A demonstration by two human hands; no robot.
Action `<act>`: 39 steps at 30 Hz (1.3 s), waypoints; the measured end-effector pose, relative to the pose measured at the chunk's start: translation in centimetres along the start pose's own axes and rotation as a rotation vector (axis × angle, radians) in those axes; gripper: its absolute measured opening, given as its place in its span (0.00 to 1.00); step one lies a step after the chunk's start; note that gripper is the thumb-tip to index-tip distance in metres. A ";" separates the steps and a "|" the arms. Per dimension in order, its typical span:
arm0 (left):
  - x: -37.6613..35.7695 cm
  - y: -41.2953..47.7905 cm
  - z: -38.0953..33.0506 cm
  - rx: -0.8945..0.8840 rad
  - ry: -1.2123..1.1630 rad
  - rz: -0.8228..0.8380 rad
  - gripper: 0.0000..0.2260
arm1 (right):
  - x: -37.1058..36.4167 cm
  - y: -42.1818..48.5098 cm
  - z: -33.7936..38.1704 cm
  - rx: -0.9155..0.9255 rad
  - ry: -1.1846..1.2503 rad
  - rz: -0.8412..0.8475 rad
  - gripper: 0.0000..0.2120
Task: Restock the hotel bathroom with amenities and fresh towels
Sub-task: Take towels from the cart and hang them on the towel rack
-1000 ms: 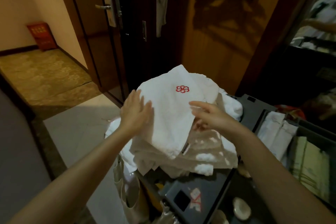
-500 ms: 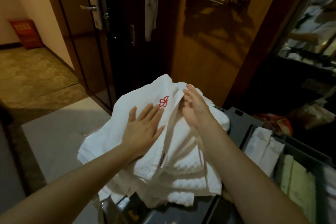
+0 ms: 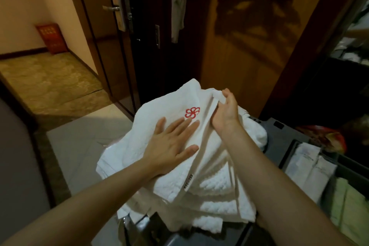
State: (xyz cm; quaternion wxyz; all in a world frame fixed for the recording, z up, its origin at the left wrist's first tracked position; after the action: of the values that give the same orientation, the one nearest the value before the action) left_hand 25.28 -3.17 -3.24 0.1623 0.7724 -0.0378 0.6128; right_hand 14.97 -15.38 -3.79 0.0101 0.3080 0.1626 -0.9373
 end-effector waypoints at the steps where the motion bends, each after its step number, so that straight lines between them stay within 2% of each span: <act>1: -0.1 0.0 0.1 -0.003 -0.001 0.008 0.33 | -0.1 0.3 0.6 0.055 -0.020 -0.032 0.18; 3: -0.4 0.0 0.2 -0.008 0.007 0.020 0.33 | -0.4 0.5 2.6 0.189 -0.065 -0.072 0.23; 6: -0.4 -0.1 0.1 -0.016 0.000 0.022 0.34 | 0.0 1.2 5.0 0.293 -0.268 -0.124 0.20; 11: -0.3 0.0 -0.4 -0.067 -0.012 0.026 0.34 | 2.7 3.7 3.0 0.078 -0.675 -0.183 0.17; 16: -0.4 0.5 -0.9 -0.148 -0.030 0.090 0.35 | 3.2 4.3 4.8 0.125 -0.704 -0.221 0.22; 18: -0.3 0.5 -0.9 -0.148 -0.025 0.110 0.36 | 2.6 4.1 6.5 0.242 -0.678 -0.243 0.21; 22: -0.3 0.4 -1.0 -0.139 -0.014 0.113 0.36 | 0.1 1.6 10.9 0.610 -0.758 -0.266 0.22; 24: -0.3 0.4 -1.0 -0.147 -0.022 0.098 0.35 | 0.6 1.1 11.5 0.693 -0.819 -0.285 0.21; 27: -0.4 0.4 -0.9 -0.158 -0.041 0.088 0.33 | 5.3 2.8 9.4 0.496 -0.887 -0.387 0.22; 30: -0.5 0.4 -0.9 -0.155 -0.034 0.105 0.33 | 9.1 4.3 6.1 0.261 -1.044 -0.377 0.23; 33: -0.4 0.4 -1.0 -0.153 -0.033 0.107 0.34 | 9.1 4.4 4.8 0.193 -1.146 -0.300 0.21; 35: -0.4 0.3 -1.0 -0.152 -0.030 0.113 0.35 | 9.0 4.2 4.4 0.128 -1.170 -0.271 0.25; 39: -0.5 0.2 -0.9 -0.155 -0.018 0.133 0.35 | 9.7 3.5 3.4 0.027 -1.050 -0.296 0.32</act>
State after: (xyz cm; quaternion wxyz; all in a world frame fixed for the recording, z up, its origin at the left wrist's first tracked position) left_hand 24.23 -3.19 -3.52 0.1799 0.7590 -0.1379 0.6104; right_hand 5.58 -18.99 -7.88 -0.0459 -0.2277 0.1654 -0.9585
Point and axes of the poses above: each hand's wrist, its own y-axis towards the middle knuckle, its own x-axis out of the back of the hand, z = x × y, the point moved 9 cm from there along y, towards the middle knuckle, and after that the axes turned 6 degrees about -y, right-handed, at the moved point
